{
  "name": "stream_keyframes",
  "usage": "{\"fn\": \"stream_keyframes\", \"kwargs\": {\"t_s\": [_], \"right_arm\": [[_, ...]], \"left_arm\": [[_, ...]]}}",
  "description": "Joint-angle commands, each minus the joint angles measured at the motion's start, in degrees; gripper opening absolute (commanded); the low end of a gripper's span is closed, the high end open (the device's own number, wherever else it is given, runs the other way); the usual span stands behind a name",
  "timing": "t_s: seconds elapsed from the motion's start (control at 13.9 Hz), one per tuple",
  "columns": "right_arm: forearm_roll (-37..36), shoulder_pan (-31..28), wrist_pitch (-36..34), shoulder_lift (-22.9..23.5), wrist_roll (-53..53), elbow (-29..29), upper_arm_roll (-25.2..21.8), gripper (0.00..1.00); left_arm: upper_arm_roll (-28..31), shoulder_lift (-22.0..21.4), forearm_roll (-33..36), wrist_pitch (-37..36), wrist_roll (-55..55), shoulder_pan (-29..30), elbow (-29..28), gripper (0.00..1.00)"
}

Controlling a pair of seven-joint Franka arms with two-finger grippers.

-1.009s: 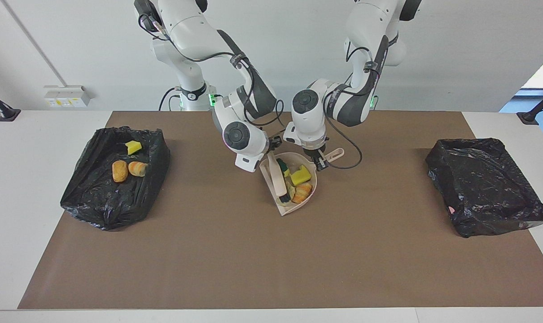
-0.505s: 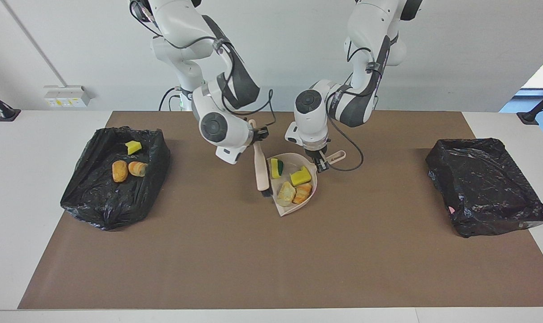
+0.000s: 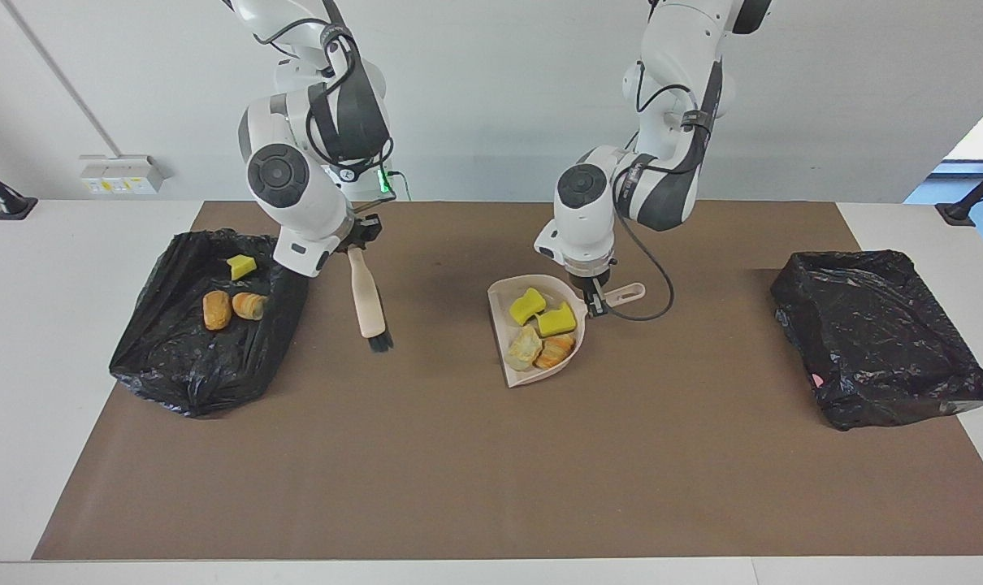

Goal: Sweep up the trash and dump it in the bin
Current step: 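Carry the loaded dustpan to the other bag and tip it with the left gripper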

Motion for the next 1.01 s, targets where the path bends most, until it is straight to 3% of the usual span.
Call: {"fn": "stream_keyframes", "kwargs": {"t_s": [0.0, 0.22, 0.5, 0.65, 0.94], "right_arm": [[-2.41, -1.48, 1.49, -0.97, 1.29, -2.35, 0.71, 0.00], [1.78, 3.22, 5.44, -4.93, 15.26, -10.09, 1.15, 0.00], [13.03, 13.33, 9.03, -4.24, 28.26, -11.60, 1.15, 0.00], [18.14, 18.69, 13.33, -3.09, 33.37, -13.00, 1.15, 0.00], [22.46, 24.50, 18.87, -2.38, 34.62, -17.03, 1.15, 0.00]], "left_arm": [[-0.25, -6.38, -0.19, -0.74, 7.45, 4.49, -3.53, 0.00], [-0.08, -11.75, -0.19, -2.06, 14.30, 12.21, -5.29, 0.00], [0.01, -14.92, -0.19, -3.20, 24.25, 23.47, -4.95, 0.00], [0.27, -15.10, -0.72, -3.12, 26.63, 28.66, -4.16, 0.00], [0.45, -12.30, -4.75, -3.20, 39.18, 40.60, 3.12, 0.00]]}}
